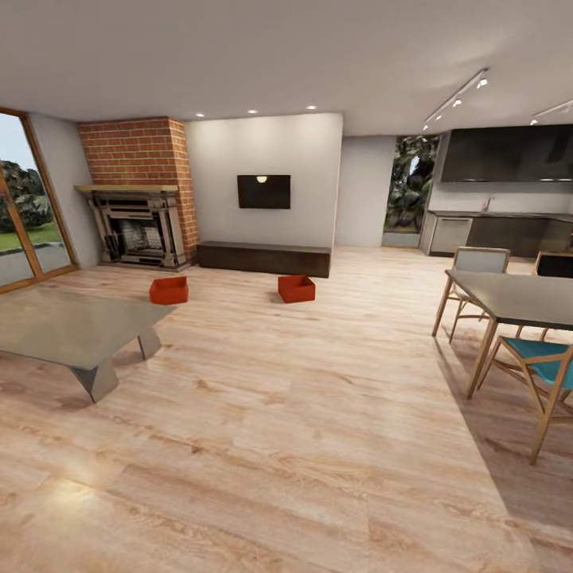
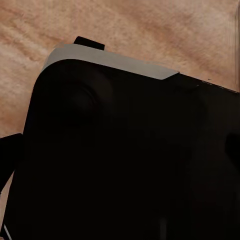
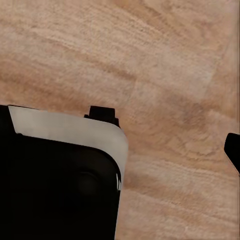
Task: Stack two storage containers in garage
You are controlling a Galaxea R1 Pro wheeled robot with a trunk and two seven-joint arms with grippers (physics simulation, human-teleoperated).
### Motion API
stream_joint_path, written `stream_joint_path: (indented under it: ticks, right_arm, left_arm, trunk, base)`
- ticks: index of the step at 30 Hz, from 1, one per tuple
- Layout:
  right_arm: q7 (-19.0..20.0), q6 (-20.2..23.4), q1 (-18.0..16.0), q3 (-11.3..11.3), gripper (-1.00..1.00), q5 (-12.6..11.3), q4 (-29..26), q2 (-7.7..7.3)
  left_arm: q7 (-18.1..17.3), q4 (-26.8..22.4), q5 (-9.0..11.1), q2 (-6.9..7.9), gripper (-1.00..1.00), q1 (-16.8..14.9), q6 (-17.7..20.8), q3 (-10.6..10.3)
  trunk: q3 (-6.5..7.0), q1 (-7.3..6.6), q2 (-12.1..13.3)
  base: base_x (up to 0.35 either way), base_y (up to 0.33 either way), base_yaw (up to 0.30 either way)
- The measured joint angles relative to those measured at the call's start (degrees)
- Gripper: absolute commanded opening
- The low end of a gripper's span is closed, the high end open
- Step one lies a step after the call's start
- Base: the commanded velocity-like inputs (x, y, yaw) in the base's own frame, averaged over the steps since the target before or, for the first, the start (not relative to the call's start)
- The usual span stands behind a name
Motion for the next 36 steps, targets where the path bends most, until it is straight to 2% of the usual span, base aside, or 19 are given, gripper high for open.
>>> stream_joint_path:
  ticks: [36]
  right_arm:
    - [0.0,0.0,0.0,0.0,1.0,0.0,0.0,0.01]
  left_arm:
    - [0.0,0.0,0.0,-0.03,1.0,0.0,-0.3,0.0]
  trunk:
    - [0.0,0.0,0.0]
  base:
    - [0.326,0.0,0.0]
